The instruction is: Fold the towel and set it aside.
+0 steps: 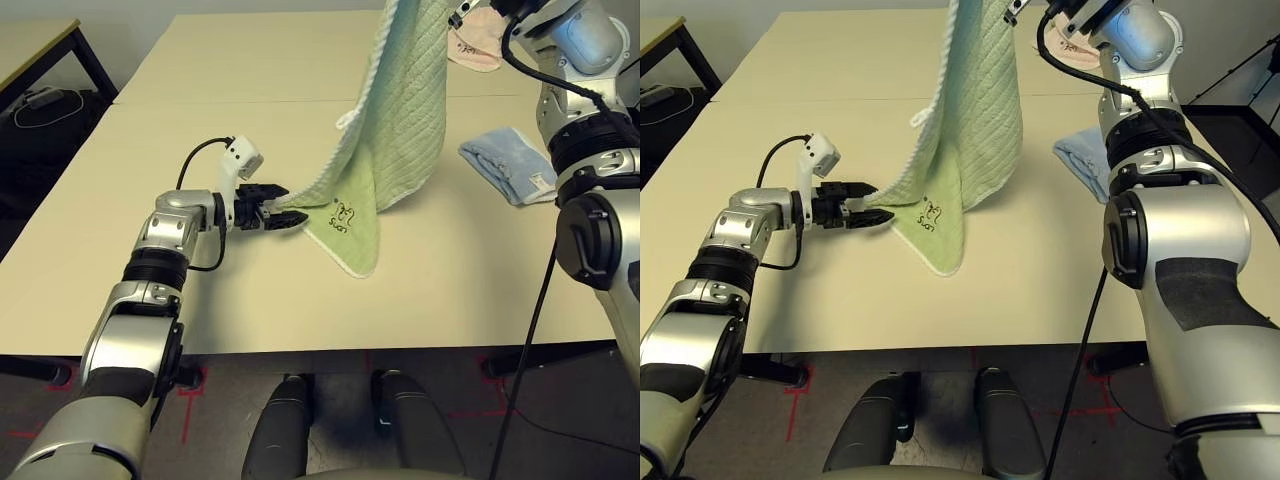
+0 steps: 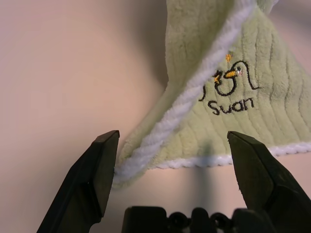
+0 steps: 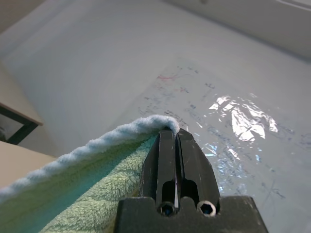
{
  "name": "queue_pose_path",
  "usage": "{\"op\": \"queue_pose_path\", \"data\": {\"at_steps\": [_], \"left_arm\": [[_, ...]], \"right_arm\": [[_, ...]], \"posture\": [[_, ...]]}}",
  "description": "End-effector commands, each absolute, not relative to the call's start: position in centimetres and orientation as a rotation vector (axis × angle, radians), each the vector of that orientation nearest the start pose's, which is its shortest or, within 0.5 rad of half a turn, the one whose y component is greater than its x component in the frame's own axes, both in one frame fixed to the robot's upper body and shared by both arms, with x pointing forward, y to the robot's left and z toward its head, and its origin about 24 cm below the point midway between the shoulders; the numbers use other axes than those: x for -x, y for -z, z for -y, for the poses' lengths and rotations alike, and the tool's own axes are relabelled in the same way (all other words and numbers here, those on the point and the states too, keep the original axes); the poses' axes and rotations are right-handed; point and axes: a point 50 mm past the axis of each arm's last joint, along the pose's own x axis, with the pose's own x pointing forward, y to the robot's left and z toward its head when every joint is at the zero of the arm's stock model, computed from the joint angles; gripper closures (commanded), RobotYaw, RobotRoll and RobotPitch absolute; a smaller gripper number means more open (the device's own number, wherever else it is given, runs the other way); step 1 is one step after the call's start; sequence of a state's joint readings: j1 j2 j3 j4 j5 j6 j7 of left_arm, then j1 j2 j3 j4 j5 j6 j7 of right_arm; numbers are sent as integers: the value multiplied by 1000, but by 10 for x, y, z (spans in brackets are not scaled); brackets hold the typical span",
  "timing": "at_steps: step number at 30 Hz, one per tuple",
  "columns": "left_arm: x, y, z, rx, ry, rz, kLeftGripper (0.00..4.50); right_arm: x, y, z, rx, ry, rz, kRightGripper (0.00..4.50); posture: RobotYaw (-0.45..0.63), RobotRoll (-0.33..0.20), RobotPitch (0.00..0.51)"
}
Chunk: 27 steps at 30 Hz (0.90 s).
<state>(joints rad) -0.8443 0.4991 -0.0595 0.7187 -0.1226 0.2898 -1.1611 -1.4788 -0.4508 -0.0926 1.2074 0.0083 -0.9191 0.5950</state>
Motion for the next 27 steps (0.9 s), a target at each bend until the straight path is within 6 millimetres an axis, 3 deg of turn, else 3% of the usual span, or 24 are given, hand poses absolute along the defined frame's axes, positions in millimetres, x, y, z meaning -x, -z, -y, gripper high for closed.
{"op": "queue_pose_path", "data": {"at_steps": [1,25,27], "left_arm": [[-361,-135,-190,-193,1040,-336,0],[-347,-133,-198,-210,1082,-409,0],[-347,-134,-198,-202,1073,-403,367]], "right_arm": [[-361,-382,159,629,-427,1149,4458],[-364,-375,152,635,-462,1125,4458],[-364,-373,153,636,-465,1121,4500]], "posture": [[52,0,89],[63,0,85],[60,0,85]]}}
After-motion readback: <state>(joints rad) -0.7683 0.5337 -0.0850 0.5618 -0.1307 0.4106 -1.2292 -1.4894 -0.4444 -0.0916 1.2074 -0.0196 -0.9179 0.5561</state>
